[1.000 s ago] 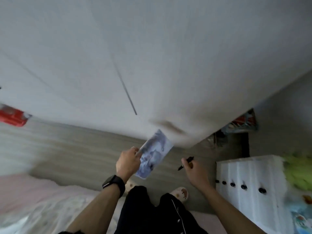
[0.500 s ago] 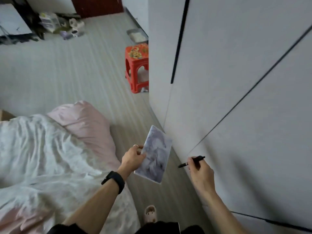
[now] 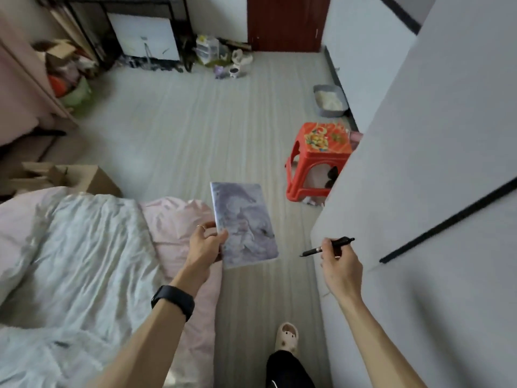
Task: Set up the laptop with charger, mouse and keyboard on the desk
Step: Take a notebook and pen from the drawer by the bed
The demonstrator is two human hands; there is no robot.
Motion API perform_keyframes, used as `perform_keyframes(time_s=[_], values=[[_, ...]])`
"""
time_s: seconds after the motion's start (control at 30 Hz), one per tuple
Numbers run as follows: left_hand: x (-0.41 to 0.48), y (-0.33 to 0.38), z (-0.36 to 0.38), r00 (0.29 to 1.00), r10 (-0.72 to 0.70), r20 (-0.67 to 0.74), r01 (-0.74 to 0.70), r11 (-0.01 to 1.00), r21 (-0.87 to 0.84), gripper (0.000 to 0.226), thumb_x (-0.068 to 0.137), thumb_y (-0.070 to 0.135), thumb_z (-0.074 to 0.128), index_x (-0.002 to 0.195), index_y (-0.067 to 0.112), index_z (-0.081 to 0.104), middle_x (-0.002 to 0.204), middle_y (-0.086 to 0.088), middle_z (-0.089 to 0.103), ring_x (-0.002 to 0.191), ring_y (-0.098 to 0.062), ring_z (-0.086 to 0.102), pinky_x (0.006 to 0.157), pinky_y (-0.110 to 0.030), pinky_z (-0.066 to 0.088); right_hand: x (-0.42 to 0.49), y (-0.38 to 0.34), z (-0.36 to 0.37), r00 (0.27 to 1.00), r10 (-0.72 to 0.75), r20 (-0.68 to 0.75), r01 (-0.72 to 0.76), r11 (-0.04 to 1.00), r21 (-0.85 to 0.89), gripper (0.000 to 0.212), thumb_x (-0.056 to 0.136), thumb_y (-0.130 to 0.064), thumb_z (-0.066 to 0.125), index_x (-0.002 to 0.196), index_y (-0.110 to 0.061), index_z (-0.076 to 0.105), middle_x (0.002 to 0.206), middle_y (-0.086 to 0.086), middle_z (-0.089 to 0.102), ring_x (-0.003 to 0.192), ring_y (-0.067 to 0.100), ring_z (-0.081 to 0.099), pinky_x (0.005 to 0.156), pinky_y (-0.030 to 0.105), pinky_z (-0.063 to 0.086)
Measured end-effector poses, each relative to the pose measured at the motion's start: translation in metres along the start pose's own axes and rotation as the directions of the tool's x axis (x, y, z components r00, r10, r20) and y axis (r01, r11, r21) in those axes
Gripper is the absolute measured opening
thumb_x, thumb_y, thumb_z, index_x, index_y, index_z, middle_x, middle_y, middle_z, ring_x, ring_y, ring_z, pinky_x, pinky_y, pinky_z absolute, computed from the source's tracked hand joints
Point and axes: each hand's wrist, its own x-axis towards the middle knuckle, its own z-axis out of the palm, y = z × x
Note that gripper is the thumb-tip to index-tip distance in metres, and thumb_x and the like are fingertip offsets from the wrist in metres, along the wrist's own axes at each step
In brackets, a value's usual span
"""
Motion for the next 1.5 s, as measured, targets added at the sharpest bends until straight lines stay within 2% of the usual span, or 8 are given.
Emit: perform_keyframes(time_s=[0.17, 0.37, 0.5, 0.7, 0.8, 1.1, 1.3, 1.5], values=[[0.081, 0.091, -0.008, 0.986, 0.014, -0.167, -0.033, 0.993, -0.112, 0.013, 0.094, 0.01, 0.064, 0.1, 0.019, 0.057, 0.1, -0.014, 0.071, 0.082, -0.028, 0.072, 0.062, -0.036, 0.058, 0.133, -0.108, 0.058, 0.987, -0.084, 0.134, 0.088, 0.996, -0.024, 0.032, 0.101, -0.039, 0.05, 0.083, -0.014, 0.061, 0.085, 0.003, 0.072, 0.082, 0.027, 0.061, 0.074, 0.033, 0.041], [0.197, 0.173, -0.053, 0.943, -0.001, -0.334, -0.088, 0.963, -0.253, 0.02, 0.094, 0.011, 0.065, 0.111, 0.016, 0.054, 0.096, -0.013, 0.07, 0.069, -0.023, 0.069, 0.05, -0.029, 0.054, 0.264, -0.231, 0.16, 0.934, -0.25, 0.254, 0.259, 0.966, -0.001, 0.036, 0.099, -0.044, 0.053, 0.08, -0.014, 0.063, 0.076, 0.002, 0.072, 0.076, 0.027, 0.069, 0.072, 0.039, 0.053], [0.291, 0.225, -0.077, 0.933, -0.011, -0.361, -0.109, 0.944, -0.311, 0.028, 0.093, 0.01, 0.066, 0.119, 0.011, 0.054, 0.096, -0.015, 0.071, 0.07, -0.025, 0.071, 0.051, -0.03, 0.055, 0.338, -0.312, 0.232, 0.907, -0.31, 0.286, 0.314, 0.949, 0.031, 0.031, 0.098, -0.043, 0.056, 0.076, -0.023, 0.061, 0.073, -0.003, 0.071, 0.076, 0.025, 0.071, 0.075, 0.039, 0.054], [0.465, 0.346, -0.109, 0.942, -0.009, -0.335, -0.107, 0.938, -0.328, 0.035, 0.093, 0.009, 0.065, 0.125, 0.008, 0.051, 0.097, -0.015, 0.07, 0.073, -0.028, 0.072, 0.052, -0.031, 0.056, 0.464, -0.438, 0.34, 0.883, -0.333, 0.33, 0.33, 0.942, 0.067, 0.028, 0.1, -0.035, 0.058, 0.078, -0.019, 0.063, 0.062, -0.005, 0.066, 0.062, 0.016, 0.067, 0.062, 0.029, 0.046], [0.534, 0.405, -0.115, 0.942, -0.01, -0.335, -0.103, 0.942, -0.32, 0.034, 0.094, 0.008, 0.064, 0.125, 0.008, 0.05, 0.097, -0.016, 0.069, 0.073, -0.028, 0.07, 0.049, -0.029, 0.055, 0.519, -0.484, 0.376, 0.885, -0.321, 0.337, 0.306, 0.947, 0.101, 0.027, 0.1, -0.035, 0.058, 0.079, -0.018, 0.064, 0.064, -0.004, 0.066, 0.052, 0.003, 0.063, 0.058, 0.023, 0.047], [0.772, 0.566, -0.117, 0.942, 0.03, -0.335, -0.153, 0.926, -0.347, 0.031, 0.094, 0.008, 0.065, 0.123, 0.009, 0.052, 0.098, -0.015, 0.068, 0.074, -0.029, 0.069, 0.049, -0.03, 0.055, 0.736, -0.623, 0.507, 0.885, -0.33, 0.329, 0.306, 0.944, 0.125, 0.026, 0.099, -0.036, 0.059, 0.08, -0.018, 0.064, 0.068, -0.004, 0.067, 0.049, -0.002, 0.061, 0.065, 0.03, 0.046], [0.918, 0.657, -0.144, 0.914, 0.007, -0.406, -0.158, 0.927, -0.34, 0.033, 0.093, 0.009, 0.066, 0.123, 0.01, 0.053, 0.097, -0.015, 0.07, 0.072, -0.028, 0.071, 0.052, -0.031, 0.055, 0.871, -0.757, 0.626, 0.83, -0.385, 0.404, 0.359, 0.923, 0.141, 0.028, 0.098, -0.041, 0.058, 0.079, -0.02, 0.061, 0.072, -0.006, 0.068, 0.051, -0.003, 0.062, 0.064, 0.028, 0.047], [1.031, 0.726, -0.202, 0.864, -0.026, -0.502, -0.171, 0.924, -0.342, 0.031, 0.092, 0.01, 0.067, 0.121, 0.011, 0.055, 0.1, -0.016, 0.071, 0.073, -0.027, 0.071, 0.051, -0.029, 0.055, 0.946, -0.869, 0.749, 0.753, -0.426, 0.502, 0.417, 0.899, 0.137, 0.035, 0.098, -0.044, 0.057, 0.078, -0.016, 0.062, 0.069, -0.004, 0.068, 0.052, -0.002, 0.061, 0.06, 0.023, 0.045]])
